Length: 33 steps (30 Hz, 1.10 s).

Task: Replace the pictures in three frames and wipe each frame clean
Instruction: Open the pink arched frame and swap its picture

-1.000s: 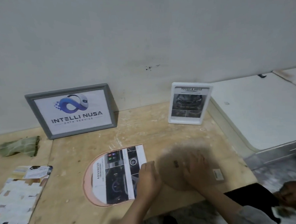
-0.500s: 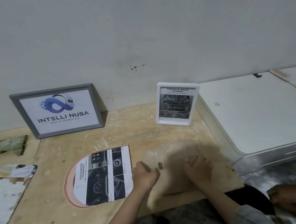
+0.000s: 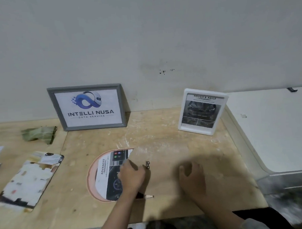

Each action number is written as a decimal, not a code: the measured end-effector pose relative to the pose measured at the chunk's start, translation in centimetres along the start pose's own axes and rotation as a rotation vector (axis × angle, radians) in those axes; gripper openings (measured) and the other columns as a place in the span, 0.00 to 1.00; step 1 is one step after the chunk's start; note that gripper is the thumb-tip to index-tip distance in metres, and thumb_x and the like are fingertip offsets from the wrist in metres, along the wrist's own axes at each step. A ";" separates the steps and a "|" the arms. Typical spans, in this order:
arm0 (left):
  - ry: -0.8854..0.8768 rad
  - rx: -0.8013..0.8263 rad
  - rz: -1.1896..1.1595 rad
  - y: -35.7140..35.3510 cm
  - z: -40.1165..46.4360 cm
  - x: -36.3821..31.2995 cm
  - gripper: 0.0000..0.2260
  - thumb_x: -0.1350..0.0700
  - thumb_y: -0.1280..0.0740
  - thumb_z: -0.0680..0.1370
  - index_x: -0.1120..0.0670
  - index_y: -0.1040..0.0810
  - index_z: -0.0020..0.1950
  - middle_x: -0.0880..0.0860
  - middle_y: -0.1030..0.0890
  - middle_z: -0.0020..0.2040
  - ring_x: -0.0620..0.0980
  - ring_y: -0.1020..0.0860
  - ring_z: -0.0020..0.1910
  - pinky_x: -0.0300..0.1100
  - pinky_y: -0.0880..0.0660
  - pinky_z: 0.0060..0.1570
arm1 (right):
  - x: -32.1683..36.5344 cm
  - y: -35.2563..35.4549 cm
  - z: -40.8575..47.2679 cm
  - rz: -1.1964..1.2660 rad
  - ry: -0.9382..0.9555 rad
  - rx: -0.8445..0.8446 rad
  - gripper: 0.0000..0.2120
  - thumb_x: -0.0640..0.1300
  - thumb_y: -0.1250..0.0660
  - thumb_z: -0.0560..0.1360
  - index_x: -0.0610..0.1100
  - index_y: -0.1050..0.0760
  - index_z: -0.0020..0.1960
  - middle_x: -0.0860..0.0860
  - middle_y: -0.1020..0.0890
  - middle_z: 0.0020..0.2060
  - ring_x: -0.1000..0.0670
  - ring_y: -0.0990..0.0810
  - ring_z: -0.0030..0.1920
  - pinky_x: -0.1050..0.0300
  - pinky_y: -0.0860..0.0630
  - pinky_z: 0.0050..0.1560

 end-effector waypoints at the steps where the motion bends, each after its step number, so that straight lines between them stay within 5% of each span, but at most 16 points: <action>1: 0.035 -0.032 -0.002 1.9 0.6 1.3 0.12 0.50 0.33 0.70 0.56 0.26 0.47 0.56 0.23 0.49 0.59 0.26 0.52 0.49 0.30 0.52 | 1.3 -1.6 -0.8 0.014 0.018 0.035 0.18 0.48 0.33 0.73 0.39 0.27 0.58 0.44 0.26 0.51 0.44 0.26 0.50 0.54 0.31 0.48; 5: 0.085 -0.091 0.023 6.7 2.5 4.5 0.15 0.47 0.36 0.68 0.58 0.26 0.44 0.55 0.21 0.43 0.61 0.25 0.49 0.48 0.34 0.52 | 5.1 -5.3 -3.8 0.058 0.073 0.102 0.06 0.45 0.35 0.73 0.44 0.28 0.49 0.47 0.24 0.40 0.42 0.24 0.44 0.56 0.34 0.39; 9: 0.112 -0.095 0.128 9.9 4.2 6.7 0.11 0.51 0.34 0.73 0.58 0.27 0.49 0.59 0.20 0.52 0.61 0.25 0.56 0.47 0.35 0.57 | 7.6 -8.0 -5.9 0.019 0.049 0.116 0.18 0.46 0.36 0.75 0.43 0.29 0.63 0.45 0.23 0.58 0.41 0.25 0.59 0.54 0.30 0.54; 16: 0.071 -0.063 0.145 11.5 6.1 7.8 0.10 0.51 0.33 0.74 0.56 0.31 0.46 0.61 0.22 0.54 0.64 0.29 0.58 0.48 0.34 0.56 | 9.8 -10.4 -7.4 0.008 0.050 0.150 0.18 0.45 0.37 0.75 0.40 0.29 0.63 0.44 0.24 0.60 0.43 0.27 0.61 0.54 0.32 0.58; 23: 0.028 -0.005 0.151 10.7 7.1 9.2 0.08 0.53 0.34 0.73 0.57 0.23 0.46 0.57 0.21 0.48 0.63 0.26 0.55 0.46 0.36 0.51 | 9.4 -12.3 -7.7 -0.096 0.061 0.220 0.26 0.49 0.37 0.74 0.44 0.35 0.70 0.45 0.27 0.64 0.42 0.30 0.64 0.50 0.32 0.63; 29: -0.053 0.005 0.164 10.6 6.4 9.1 0.07 0.54 0.35 0.73 0.58 0.26 0.46 0.57 0.24 0.48 0.62 0.29 0.56 0.49 0.30 0.53 | 9.6 -13.7 -8.2 -0.256 0.233 0.178 0.30 0.59 0.45 0.66 0.40 0.26 0.59 0.43 0.22 0.55 0.38 0.27 0.56 0.46 0.30 0.57; 33: -0.120 0.060 0.247 9.8 6.4 9.0 0.12 0.54 0.35 0.73 0.60 0.28 0.52 0.60 0.30 0.63 0.62 0.34 0.62 0.51 0.30 0.56 | 8.6 -15.4 -7.8 -0.429 0.263 0.178 0.26 0.55 0.39 0.62 0.39 0.20 0.51 0.41 0.17 0.49 0.35 0.19 0.46 0.41 0.22 0.46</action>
Point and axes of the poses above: each hand's wrist, its own z-axis towards the middle knuckle, its own y-axis out of the back of the hand, x = y × z, the point moved 10 cm from there along z, towards the middle knuckle
